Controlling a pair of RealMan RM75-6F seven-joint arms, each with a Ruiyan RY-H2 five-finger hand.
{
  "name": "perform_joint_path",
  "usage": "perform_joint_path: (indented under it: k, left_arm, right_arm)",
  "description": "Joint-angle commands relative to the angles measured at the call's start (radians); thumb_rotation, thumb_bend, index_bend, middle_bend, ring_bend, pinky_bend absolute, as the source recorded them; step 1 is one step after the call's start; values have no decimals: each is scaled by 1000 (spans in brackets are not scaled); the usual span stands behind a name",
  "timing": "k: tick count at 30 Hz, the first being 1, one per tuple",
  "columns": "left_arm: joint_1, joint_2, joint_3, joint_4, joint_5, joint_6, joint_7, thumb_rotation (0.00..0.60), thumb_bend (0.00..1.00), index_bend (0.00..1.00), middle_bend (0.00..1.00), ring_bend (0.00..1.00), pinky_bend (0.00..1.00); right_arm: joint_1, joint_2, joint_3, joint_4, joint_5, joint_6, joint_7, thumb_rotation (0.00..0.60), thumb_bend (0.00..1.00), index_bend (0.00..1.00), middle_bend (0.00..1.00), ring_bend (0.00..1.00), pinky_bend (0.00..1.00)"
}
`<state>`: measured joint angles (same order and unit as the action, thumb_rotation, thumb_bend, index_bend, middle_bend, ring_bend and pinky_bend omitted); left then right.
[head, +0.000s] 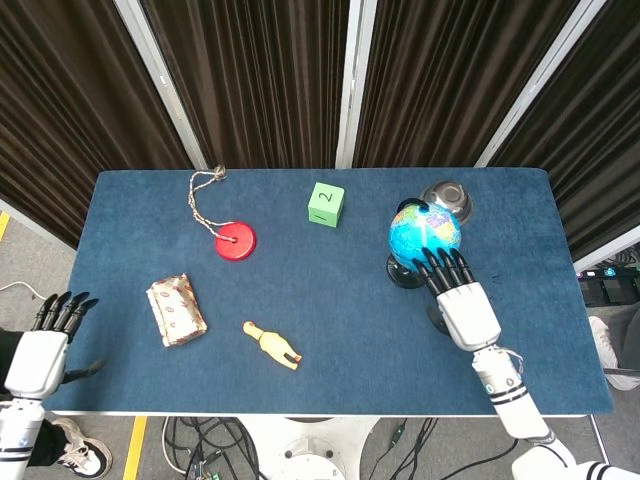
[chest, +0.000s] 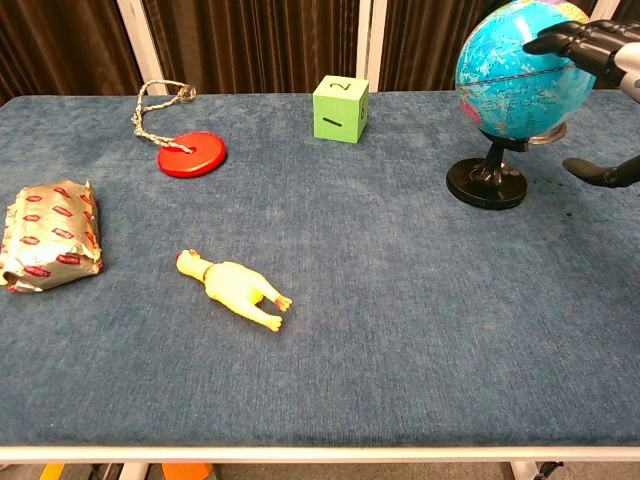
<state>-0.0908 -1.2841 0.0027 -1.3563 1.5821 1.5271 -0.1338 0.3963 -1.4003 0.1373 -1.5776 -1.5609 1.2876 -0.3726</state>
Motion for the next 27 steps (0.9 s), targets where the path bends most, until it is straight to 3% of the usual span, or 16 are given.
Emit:
perform_joint_path:
  k: [1, 27]
  left_arm:
    - [0, 0, 1, 1, 1, 0, -1, 600, 0, 135, 89, 24, 50]
    - [-8, -4, 4, -14, -2, -23, 29, 600, 0, 135, 89, 24, 50]
  right_arm:
    - [2, -1, 0, 1, 8, -3, -2, 600, 235, 0, 0, 0, 0]
    - [-49, 41, 30, 54, 193, 18, 38, 600, 226, 0, 0, 0, 0]
